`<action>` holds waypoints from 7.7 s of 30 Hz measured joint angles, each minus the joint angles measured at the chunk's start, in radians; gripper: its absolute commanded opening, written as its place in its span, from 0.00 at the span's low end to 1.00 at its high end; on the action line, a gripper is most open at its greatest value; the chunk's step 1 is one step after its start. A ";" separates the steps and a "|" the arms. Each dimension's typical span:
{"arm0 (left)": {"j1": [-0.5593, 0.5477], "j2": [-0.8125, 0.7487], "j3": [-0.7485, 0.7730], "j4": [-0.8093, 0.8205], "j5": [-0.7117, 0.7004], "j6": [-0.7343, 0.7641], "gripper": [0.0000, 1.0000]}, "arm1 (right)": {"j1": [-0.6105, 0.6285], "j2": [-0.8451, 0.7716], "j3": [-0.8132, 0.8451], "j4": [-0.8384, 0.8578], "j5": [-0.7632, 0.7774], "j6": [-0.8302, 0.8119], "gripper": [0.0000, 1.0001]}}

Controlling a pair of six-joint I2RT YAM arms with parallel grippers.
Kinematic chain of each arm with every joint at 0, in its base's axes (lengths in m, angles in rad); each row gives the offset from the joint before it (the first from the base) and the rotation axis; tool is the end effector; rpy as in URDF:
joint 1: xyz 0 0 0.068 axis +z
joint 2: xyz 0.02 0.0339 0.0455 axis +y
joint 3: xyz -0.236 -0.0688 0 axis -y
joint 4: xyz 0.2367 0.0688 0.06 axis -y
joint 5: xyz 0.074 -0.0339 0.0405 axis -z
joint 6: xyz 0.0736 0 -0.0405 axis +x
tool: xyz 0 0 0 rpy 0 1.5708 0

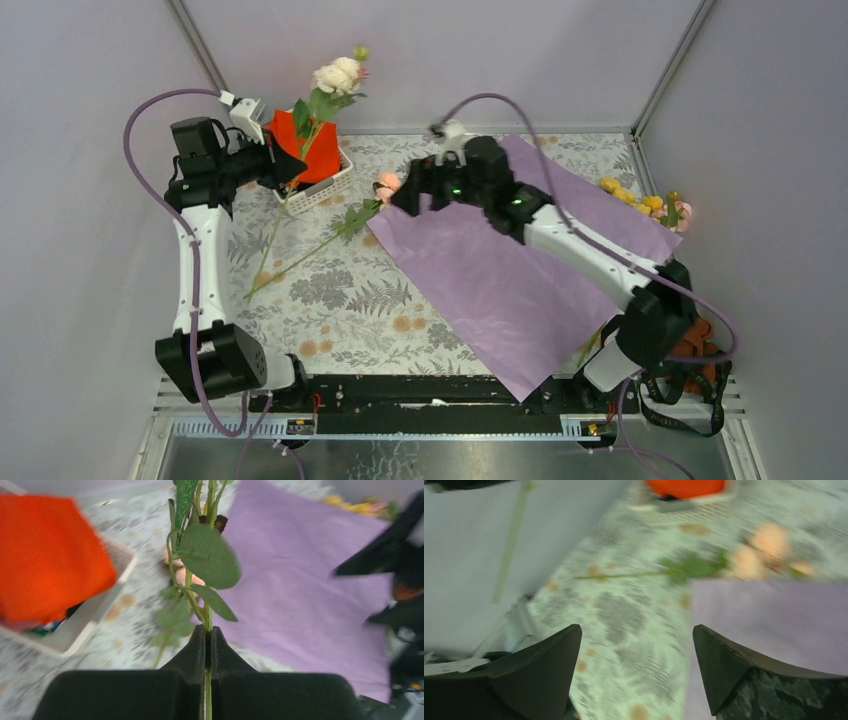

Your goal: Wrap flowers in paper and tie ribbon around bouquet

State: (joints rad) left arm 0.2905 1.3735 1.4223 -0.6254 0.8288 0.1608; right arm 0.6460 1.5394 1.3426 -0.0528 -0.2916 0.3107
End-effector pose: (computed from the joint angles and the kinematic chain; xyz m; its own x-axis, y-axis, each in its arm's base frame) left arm 0.3135 0.0371 0.3489 -0.4518 -0.0221 -0.8918 0.4770 0.8388 -0.2625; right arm 0.3038 0.2556 0.3263 -0.4321 0.0410 -0.9009 -0.7005 0.6140 0.3639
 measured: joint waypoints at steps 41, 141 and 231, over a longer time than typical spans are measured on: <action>-0.173 0.287 -0.408 0.055 -0.562 0.513 0.97 | -0.299 0.485 0.239 -0.647 0.360 -0.031 0.68; -0.474 0.828 0.164 0.162 -0.004 0.074 0.00 | -0.493 0.339 0.085 -0.612 0.167 -0.267 0.00; -0.365 -0.176 -0.209 -0.286 -0.555 0.315 0.99 | -1.129 -0.053 -0.300 -0.351 0.459 0.005 0.00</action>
State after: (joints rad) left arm -0.0742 1.1973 1.2133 -0.9115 0.2737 0.4759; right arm -0.4828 1.4868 1.0428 -0.4042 0.1677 0.3161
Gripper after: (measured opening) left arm 0.986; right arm 0.074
